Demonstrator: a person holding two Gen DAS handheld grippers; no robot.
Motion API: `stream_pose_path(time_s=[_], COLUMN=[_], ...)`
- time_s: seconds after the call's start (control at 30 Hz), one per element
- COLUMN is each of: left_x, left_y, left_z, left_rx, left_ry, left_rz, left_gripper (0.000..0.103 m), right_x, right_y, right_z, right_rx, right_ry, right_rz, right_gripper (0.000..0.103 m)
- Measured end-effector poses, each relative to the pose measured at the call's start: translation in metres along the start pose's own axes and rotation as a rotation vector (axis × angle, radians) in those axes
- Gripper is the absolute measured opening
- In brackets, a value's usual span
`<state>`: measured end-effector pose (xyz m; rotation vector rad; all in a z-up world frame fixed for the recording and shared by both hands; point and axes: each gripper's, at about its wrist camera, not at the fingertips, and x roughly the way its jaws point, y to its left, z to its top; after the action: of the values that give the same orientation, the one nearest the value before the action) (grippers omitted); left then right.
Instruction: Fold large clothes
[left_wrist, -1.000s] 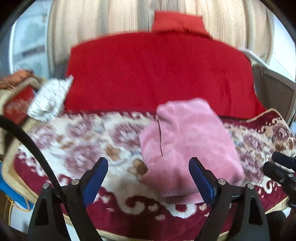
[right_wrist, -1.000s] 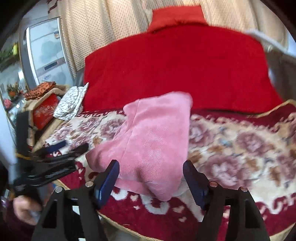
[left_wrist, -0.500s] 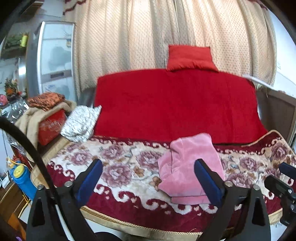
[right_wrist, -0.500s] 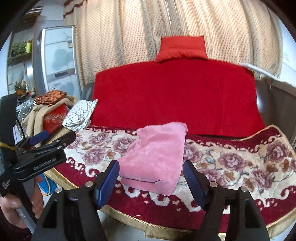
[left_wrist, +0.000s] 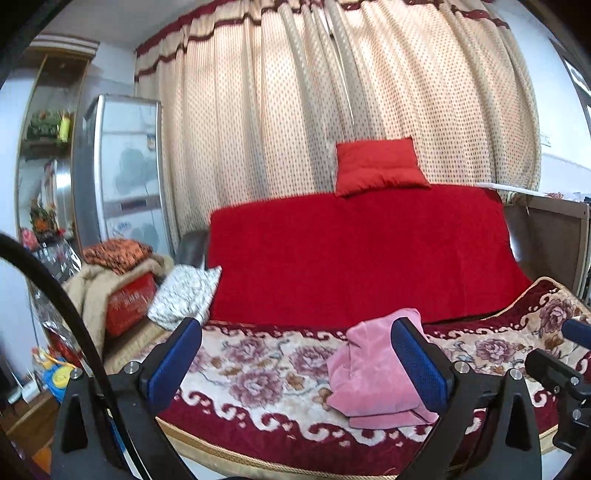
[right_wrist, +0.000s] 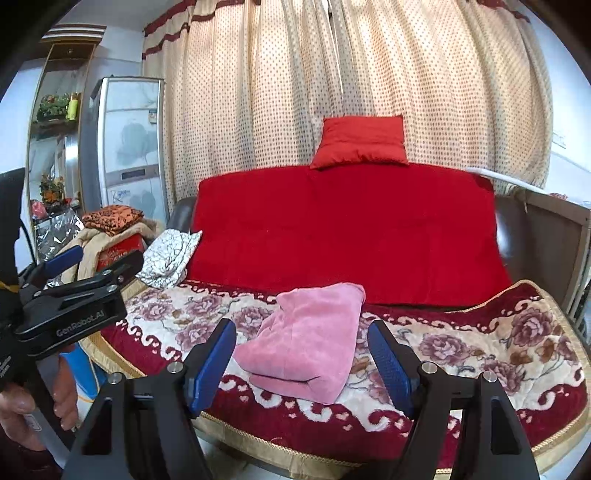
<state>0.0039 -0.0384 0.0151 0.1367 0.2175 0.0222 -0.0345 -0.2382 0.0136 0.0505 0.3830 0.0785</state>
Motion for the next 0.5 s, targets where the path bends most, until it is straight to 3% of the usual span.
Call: stream_pose_path(time_s=[0.07, 0.5], left_x=[-0.009, -0.047], left_y=[-0.002, -0.003], left_z=[0.002, 0.018], left_rx=[0.016, 0.057], left_ry=[-0.025, -0.109], left_rz=[0.005, 0.005], left_gripper=[0.103, 0.103], right_x=[-0.005, -0.034], right_y=[-0.001, 0.015], right_z=[0.002, 0.013], right_rx=[0.001, -0.045], right_ry=[-0.017, -0.091], right_rz=[-0.006, -0.043], right_gripper=[0.083, 0.083])
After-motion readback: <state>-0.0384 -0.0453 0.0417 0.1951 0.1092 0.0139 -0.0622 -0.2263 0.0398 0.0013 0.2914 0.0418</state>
